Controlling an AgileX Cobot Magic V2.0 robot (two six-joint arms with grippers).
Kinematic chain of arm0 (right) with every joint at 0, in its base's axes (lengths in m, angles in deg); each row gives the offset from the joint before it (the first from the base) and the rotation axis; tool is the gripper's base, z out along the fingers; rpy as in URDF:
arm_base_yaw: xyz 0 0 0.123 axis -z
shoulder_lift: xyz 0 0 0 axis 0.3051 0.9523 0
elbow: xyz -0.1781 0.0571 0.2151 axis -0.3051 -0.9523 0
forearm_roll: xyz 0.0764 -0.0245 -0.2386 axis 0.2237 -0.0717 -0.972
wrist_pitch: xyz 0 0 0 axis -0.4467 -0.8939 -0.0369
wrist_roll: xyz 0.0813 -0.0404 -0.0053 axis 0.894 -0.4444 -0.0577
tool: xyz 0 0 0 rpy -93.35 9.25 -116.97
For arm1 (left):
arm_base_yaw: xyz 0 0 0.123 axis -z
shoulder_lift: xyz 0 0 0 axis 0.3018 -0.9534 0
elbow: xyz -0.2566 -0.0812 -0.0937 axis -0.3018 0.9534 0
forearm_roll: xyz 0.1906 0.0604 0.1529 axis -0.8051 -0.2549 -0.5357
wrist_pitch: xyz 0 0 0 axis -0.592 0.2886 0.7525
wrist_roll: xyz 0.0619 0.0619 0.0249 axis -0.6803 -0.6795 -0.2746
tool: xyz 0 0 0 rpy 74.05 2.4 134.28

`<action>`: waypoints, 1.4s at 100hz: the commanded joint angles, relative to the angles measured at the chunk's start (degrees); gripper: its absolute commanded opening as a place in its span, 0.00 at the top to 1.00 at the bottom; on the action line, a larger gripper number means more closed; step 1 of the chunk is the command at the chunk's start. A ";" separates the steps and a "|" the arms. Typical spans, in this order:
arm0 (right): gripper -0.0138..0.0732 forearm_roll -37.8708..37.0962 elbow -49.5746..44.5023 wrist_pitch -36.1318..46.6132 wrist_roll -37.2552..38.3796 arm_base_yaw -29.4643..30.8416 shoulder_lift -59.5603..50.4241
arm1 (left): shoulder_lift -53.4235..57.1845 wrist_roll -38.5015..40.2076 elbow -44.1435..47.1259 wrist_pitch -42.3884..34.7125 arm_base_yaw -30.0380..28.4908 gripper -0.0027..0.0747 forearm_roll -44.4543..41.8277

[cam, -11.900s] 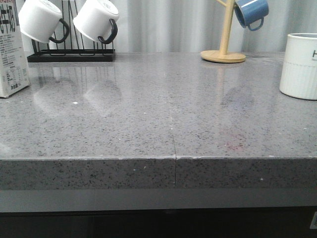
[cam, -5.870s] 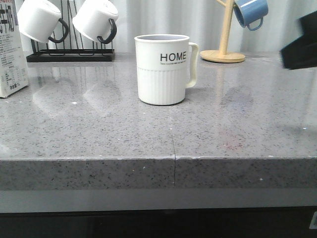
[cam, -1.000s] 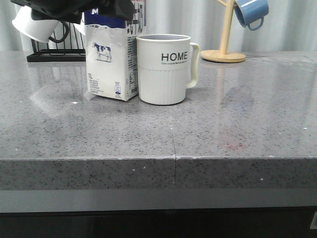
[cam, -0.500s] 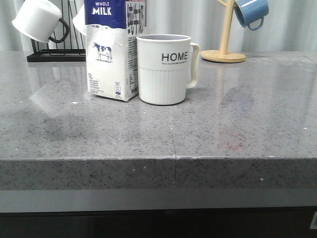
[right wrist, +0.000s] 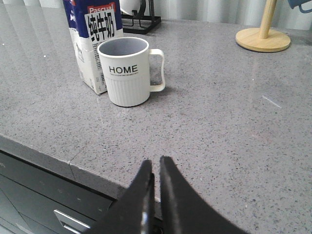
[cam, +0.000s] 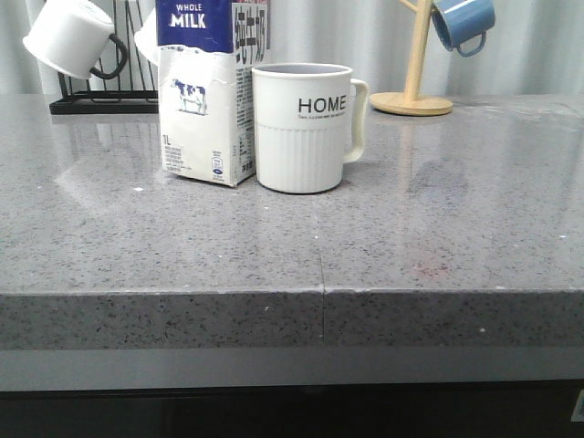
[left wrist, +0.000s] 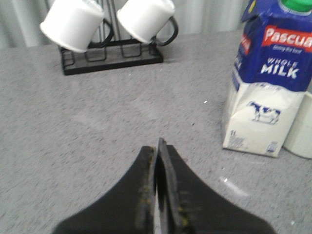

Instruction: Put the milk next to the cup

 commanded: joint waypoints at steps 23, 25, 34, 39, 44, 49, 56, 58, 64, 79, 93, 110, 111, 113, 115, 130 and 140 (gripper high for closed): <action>0.79 -0.36 1.54 4.01 -0.05 0.13 0.59 | 12.10 0.35 3.96 -1.09 -5.00 0.99 -0.38; 0.79 -0.36 1.54 4.01 -0.05 0.13 0.59 | 12.82 0.35 4.38 -0.99 -5.13 0.99 -0.38; 0.79 -0.36 1.54 4.01 -0.05 0.13 0.59 | 15.67 0.35 5.96 -0.99 -5.36 0.99 -0.38; 0.79 -0.36 1.54 4.01 -0.05 0.13 0.59 | 16.93 0.35 6.86 -0.99 -5.36 0.99 -0.38; 0.79 -0.36 1.54 4.01 -0.05 0.13 0.59 | 18.00 0.35 7.91 -0.99 -5.36 0.99 -0.38; 0.79 -0.36 1.54 4.01 -0.05 0.13 0.59 | 18.99 0.35 9.23 -0.99 -5.36 0.99 -0.38; 0.79 -0.36 1.54 4.01 -0.05 0.13 0.59 | 20.33 0.35 11.41 -0.99 -5.36 0.99 -0.38; 0.79 -0.36 1.54 4.01 -0.05 0.13 0.59 | 20.73 0.35 12.02 -1.11 -5.36 0.99 -0.38; 0.79 -0.36 1.54 4.01 -0.05 0.13 0.59 | 21.84 0.35 13.54 -1.55 -5.36 0.99 -0.38; 0.79 -0.36 1.54 4.01 -0.05 0.13 0.59 | 24.50 0.35 18.17 -5.88 -5.36 0.99 -0.82; 0.79 -0.36 1.54 4.01 -0.05 0.13 0.59 | 28.93 6.03 22.37 -8.34 -6.47 0.99 -7.61; 0.79 -0.36 1.54 4.01 -0.05 0.13 0.59 | 36.20 7.90 28.27 -8.34 -9.98 0.99 -9.29; 0.79 -0.36 1.54 4.01 -0.05 0.13 0.59 | 36.82 7.90 28.76 -8.34 -10.21 0.99 -9.29; 0.79 -0.36 1.54 4.01 -0.05 0.13 0.59 | 37.46 7.90 29.23 -8.34 -10.44 0.99 -9.29; 0.79 -0.36 1.54 4.01 -0.05 0.13 0.59 | 38.43 7.90 29.98 -8.34 -10.77 0.99 -9.29; 0.79 -0.36 1.54 4.06 -0.05 0.13 0.59 | 40.42 7.90 33.31 -5.92 -12.16 0.99 -9.29; 0.79 -0.36 1.54 4.06 -0.05 0.13 0.65 | 40.42 7.90 33.31 -5.51 -12.02 0.99 -9.06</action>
